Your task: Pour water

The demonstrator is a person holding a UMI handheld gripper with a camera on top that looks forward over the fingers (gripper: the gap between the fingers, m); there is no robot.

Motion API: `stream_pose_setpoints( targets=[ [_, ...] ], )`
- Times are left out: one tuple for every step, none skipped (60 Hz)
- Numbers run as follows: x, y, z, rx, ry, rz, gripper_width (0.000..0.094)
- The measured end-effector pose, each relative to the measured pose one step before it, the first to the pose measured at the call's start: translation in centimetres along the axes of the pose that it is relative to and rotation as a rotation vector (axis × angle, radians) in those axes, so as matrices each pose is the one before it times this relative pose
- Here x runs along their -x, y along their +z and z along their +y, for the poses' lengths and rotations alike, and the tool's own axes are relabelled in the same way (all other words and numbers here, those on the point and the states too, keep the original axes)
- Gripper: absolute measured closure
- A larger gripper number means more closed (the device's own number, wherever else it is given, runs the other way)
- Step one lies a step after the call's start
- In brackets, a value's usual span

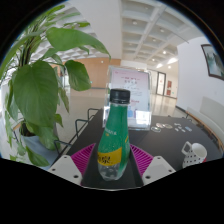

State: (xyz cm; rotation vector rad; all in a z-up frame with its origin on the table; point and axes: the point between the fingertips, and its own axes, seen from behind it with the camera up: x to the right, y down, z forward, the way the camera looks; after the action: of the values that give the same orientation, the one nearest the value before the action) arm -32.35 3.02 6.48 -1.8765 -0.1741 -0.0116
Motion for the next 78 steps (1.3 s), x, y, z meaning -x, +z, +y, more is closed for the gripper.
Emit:
stream_pose_setpoints(
  targets=[
    [-0.112,0.153,-0.092,-0.00603,-0.0052,0.00278,0.0340],
    [-0.197,0.126,-0.115,-0.00708,-0.0013,0.00678,0.0363],
    [-0.023,0.080,-0.108,-0.00563,0.0028,0.00050,0.0374],
    [0.036,0.038,-0.024,-0.00254,0.0054,-0.00218,0.0377],
    [0.015,0.028,0.001,-0.00236,0.0053,-0.00175,0.0387],
    [-0.007,0.011,-0.051,-0.00378,0.0050,-0.00063,0.0399],
    [-0.014,0.028,0.009,-0.00198,0.0056,-0.00102,0.0411],
    [0.014,-0.008,0.011,-0.00077,0.0045,-0.00159,0.0426],
    [-0.002,0.000,-0.135,-0.00247,0.0043,-0.00117,0.0432],
    [0.003,-0.061,-0.053,-0.00357,0.0048,-0.00117,0.0444],
    [-0.024,-0.050,-0.006,-0.00273,0.0052,-0.00176,0.0458],
    [0.018,-0.081,-0.059,-0.00355,0.0052,-0.00301,0.0468],
    [0.054,-0.083,-0.060,-0.00277,0.0045,-0.00534,0.0480],
    [0.061,-0.097,-0.118,-0.00456,0.0035,-0.00511,0.0495],
    [-0.187,-0.017,-0.041,-0.00608,0.0040,-0.00666,0.0499],
    [0.022,-0.075,-0.176,-0.00807,0.0008,-0.00392,0.0508],
    [-0.017,-0.148,-0.215,-0.00578,-0.0002,-0.00378,0.0518],
    [-0.008,-0.194,-0.386,-0.01019,0.0007,-0.00488,0.0520],
    [0.046,-0.245,-0.353,-0.00821,0.0014,-0.00746,0.0520],
    [0.103,-0.264,-0.443,-0.00902,0.0026,-0.01005,0.0518],
    [0.070,-0.260,-0.436,-0.00844,0.0040,-0.00967,0.0519],
    [0.038,-0.314,-0.447,-0.00785,0.0063,-0.00862,0.0519],
    [0.040,-0.340,-0.548,-0.00994,0.0095,-0.00912,0.0518],
    [0.316,-0.424,-0.689,-0.01033,0.0131,-0.00960,0.0518],
    [-0.086,-0.350,-0.576,-0.01364,0.0156,-0.01362,0.0518],
    [0.121,-0.391,-0.697,-0.01150,0.0175,-0.01282,0.0517],
    [0.106,-0.390,-0.725,-0.01246,0.0203,-0.01427,0.0517],
    [0.110,-0.418,-0.824,-0.01403,0.0241,-0.01554,0.0518],
    [0.163,-0.415,-0.820,-0.01369,0.0256,-0.01701,0.0518],
    [0.192,-0.409,-0.829,-0.01257,0.0265,-0.01846,0.0518],
    [0.628,-0.173,-0.734,-0.00887,0.0252,-0.01265,0.0519],
    [-0.233,-0.569,-1.026,-0.01453,0.0313,-0.02484,0.0519],
    [0.227,-0.390,-0.845,-0.01354,0.0331,-0.02036,0.0519],
    [0.221,-0.374,-0.804,-0.01315,0.0375,-0.02202,0.0517],
    [0.324,-0.395,-0.816,-0.01183,0.0419,-0.02421,0.0519],
    [0.312,-0.385,-0.777,-0.01050,0.0460,-0.02650,0.0517],
    [0.354,-0.339,-0.742,-0.00825,0.0511,-0.02699,0.0518],
    [1.161,-0.024,-0.622,-0.00502,0.0559,-0.02220,0.0519],
    [-0.398,-0.375,-0.845,-0.00954,0.0628,-0.03668,0.0520],
    [0.266,-0.318,-0.716,-0.00557,0.0618,-0.02925,0.0520],
    [0.136,-0.264,-0.578,-0.00630,0.0627,-0.02611,0.0520],
    [0.144,-0.279,-0.602,-0.00580,0.0639,-0.02545,0.0520],
    [0.195,-0.238,-0.573,-0.00442,0.0655,-0.02623,0.0519],
    [0.255,-0.215,-0.568,-0.00415,0.0677,-0.02807,0.0520],
    [0.215,-0.237,-0.642,-0.00593,0.0677,-0.02923,0.0519],
    [0.191,-0.211,-0.680,-0.00728,0.0682,-0.02911,0.0520],
    [1.588,0.124,0.381,-0.00900,0.0626,-0.01416,0.0519],
    [-0.524,-0.238,-1.429,-0.01012,0.0718,-0.03600,0.0519],
    [0.086,-0.264,-0.797,-0.01008,0.0640,-0.02505,0.0519],
    [0.070,-0.247,-0.772,-0.01219,0.0614,-0.02193,0.0519],
    [-0.050,-0.246,-0.806,-0.01295,0.0573,-0.01832,0.0519],
    [-0.074,-0.234,-0.747,-0.01207,0.0538,-0.01618,0.0520],
    [-0.068,-0.244,-0.769,-0.01264,0.0506,-0.01418,0.0519],
    [-0.119,-0.181,-0.729,-0.01315,0.0477,-0.01297,0.0520],
    [-0.120,-0.234,-0.726,-0.01360,0.0442,-0.01123,0.0520],
    [-0.147,-0.227,-0.679,-0.01266,0.0410,-0.00936,0.0520],
    [0.046,-0.296,0.411,-0.01257,0.0314,-0.00119,0.0520],
    [-0.271,-0.185,-1.355,-0.01173,0.0428,-0.00978,0.0519],
    [-0.276,-0.219,-0.717,-0.01218,0.0345,-0.00376,0.0519],
    [-0.316,-0.157,-0.715,-0.01092,0.0332,-0.00308,0.0519],
    [-0.265,-0.231,-0.623,-0.00928,0.0336,-0.00384,0.0521],
    [-0.276,-0.197,-0.605,-0.00924,0.0336,-0.00407,0.0520],
    [-0.251,-0.210,-0.618,-0.01061,0.0339,-0.00235,0.0519],
    [-0.312,-0.169,-0.599,-0.01129,0.0337,-0.00106,0.0521],
    [-0.248,-0.237,-0.583,-0.01042,0.0330,-0.00162,0.0519],
    [0.128,-0.781,-0.025,-0.01849,0.0268,0.00078,0.0517],
    [-0.513,0.676,-1.085,-0.01500,0.0300,-0.00203,0.0523],
    [-0.211,-0.225,-0.804,-0.01722,0.0268,-0.00039,0.0521],
    [-0.244,-0.218,-0.623,-0.01051,0.0217,0.00041,0.0523],
    [-0.213,-0.175,-0.665,-0.01291,0.0186,0.00172,0.0520],
    [-0.212,-0.182,-0.523,-0.00843,0.0163,0.00122,0.0520],
    [-0.246,-0.128,-0.413,-0.00604,0.0137,0.00199,0.0521],
    [-0.170,-0.143,-0.400,-0.00567,0.0109,0.00288,0.0521],
    [-0.137,-0.083,-0.267,-0.00221,0.0067,0.00308,0.0520],
    [0.347,-1.267,0.450,-0.00342,0.0019,0.00539,0.0519],
    [-0.431,1.238,-0.542,0.00111,-0.0029,0.00283,0.0521],
    [-0.035,-0.109,-0.066,0.00301,-0.0037,0.00295,0.0521],
    [-0.085,-0.038,-0.041,0.00020,-0.0041,0.00470,0.0521]
  ],
)
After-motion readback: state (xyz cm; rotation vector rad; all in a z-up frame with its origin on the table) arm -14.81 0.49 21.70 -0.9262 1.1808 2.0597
